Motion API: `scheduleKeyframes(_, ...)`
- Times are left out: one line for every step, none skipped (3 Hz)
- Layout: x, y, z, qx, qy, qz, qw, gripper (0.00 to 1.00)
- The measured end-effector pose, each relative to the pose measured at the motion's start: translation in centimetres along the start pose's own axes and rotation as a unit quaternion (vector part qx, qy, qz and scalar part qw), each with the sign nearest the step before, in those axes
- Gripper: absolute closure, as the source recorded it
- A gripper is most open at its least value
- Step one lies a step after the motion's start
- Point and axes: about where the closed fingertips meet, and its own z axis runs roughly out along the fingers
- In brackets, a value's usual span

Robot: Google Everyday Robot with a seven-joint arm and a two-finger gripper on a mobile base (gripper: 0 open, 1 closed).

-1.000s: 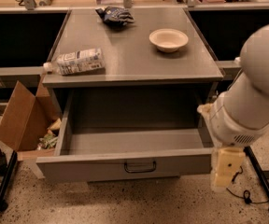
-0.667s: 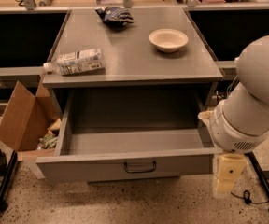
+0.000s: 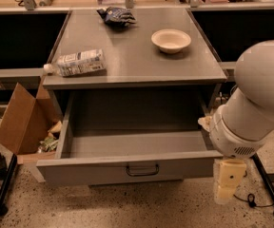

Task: Close top drawer

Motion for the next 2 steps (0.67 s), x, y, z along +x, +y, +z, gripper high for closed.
scheduleKeyframes(-0.1, 1.3, 3.0, -0.008, 0.008, -0.015, 0.9998, 0.15)
scheduleKeyframes(0.3, 3.3, 7.0, -0.015, 0.01, -0.026, 0.9995, 0.39)
